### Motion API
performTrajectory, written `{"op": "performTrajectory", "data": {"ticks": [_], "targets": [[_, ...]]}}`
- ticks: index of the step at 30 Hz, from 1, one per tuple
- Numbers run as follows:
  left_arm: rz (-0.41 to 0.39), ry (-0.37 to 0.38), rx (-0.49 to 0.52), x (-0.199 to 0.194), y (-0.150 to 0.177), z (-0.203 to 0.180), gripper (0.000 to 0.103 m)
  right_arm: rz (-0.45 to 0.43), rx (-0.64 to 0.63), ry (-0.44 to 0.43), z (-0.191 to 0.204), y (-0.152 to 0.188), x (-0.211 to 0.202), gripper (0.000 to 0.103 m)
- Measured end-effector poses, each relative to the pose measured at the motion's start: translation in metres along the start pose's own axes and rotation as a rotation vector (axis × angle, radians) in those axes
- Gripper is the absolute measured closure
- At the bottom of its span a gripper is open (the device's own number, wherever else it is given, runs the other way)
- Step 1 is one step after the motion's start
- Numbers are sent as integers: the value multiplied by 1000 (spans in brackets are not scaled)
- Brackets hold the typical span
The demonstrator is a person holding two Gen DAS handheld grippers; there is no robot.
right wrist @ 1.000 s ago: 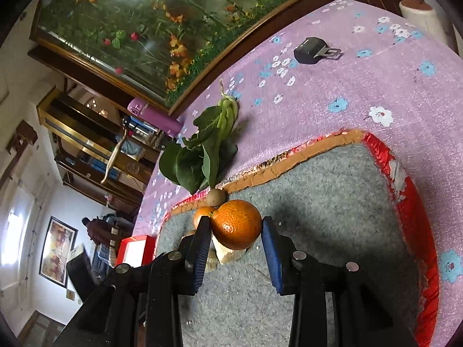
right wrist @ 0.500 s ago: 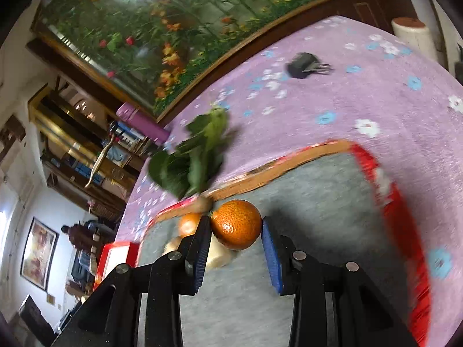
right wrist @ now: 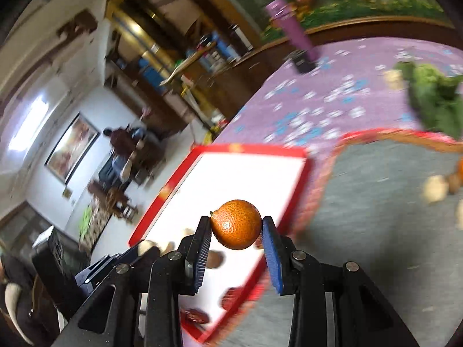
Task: Organize fruits
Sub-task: 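Carry the orange and cake into the white tray and release both, then grasp a beige cake cube with the right tool while the left tool grasps a round brown cake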
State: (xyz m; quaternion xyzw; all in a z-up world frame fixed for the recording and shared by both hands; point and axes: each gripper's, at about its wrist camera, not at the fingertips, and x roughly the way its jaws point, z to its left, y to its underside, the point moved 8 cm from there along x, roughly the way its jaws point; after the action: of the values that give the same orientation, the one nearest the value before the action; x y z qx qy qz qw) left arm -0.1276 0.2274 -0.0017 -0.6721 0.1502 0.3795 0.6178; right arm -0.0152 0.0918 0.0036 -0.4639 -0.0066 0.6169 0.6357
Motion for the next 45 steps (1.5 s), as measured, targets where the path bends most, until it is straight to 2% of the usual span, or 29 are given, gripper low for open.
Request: {"op": "performTrajectory", "data": {"ticks": [7, 10, 12, 16, 19, 20, 23, 30, 35, 37, 38, 41, 43, 45], "targets": [[8, -29, 14, 8, 4, 2, 76, 85, -12, 64, 12, 20, 54, 68], [27, -36, 3, 11, 6, 4, 76, 132, -10, 87, 10, 27, 66, 68], [35, -41, -5, 12, 8, 7, 75, 146, -5, 73, 11, 28, 69, 64], [37, -56, -18, 9, 7, 11, 75, 111, -13, 6, 19, 22, 58, 59], [22, -49, -6, 4, 2, 3, 74, 57, -26, 11, 15, 13, 39, 59], [16, -43, 1, 2, 0, -1, 71, 40, -23, 18, 10, 10, 31, 59], [-11, -12, 43, -5, -6, -24, 60, 1, 8, 53, -15, 2, 7, 59], [-1, 79, 161, -7, -10, -93, 60, -92, 117, 154, -95, -13, -62, 59], [19, 118, 232, -6, -9, -135, 60, -173, 198, 223, -157, -26, -119, 59], [28, 133, 259, -6, -8, -153, 55, -199, 232, 248, -180, -32, -136, 58], [32, 139, 268, -6, -8, -159, 50, -210, 258, 250, -192, -33, -144, 58], [41, 150, 301, -4, -8, -182, 49, -257, 358, 220, -226, -30, -158, 58], [47, 152, 326, -1, -9, -198, 49, -239, 423, 222, -242, -24, -160, 58], [53, 164, 335, 4, -13, -216, 49, -224, 421, 220, -246, -26, -164, 58]]}}
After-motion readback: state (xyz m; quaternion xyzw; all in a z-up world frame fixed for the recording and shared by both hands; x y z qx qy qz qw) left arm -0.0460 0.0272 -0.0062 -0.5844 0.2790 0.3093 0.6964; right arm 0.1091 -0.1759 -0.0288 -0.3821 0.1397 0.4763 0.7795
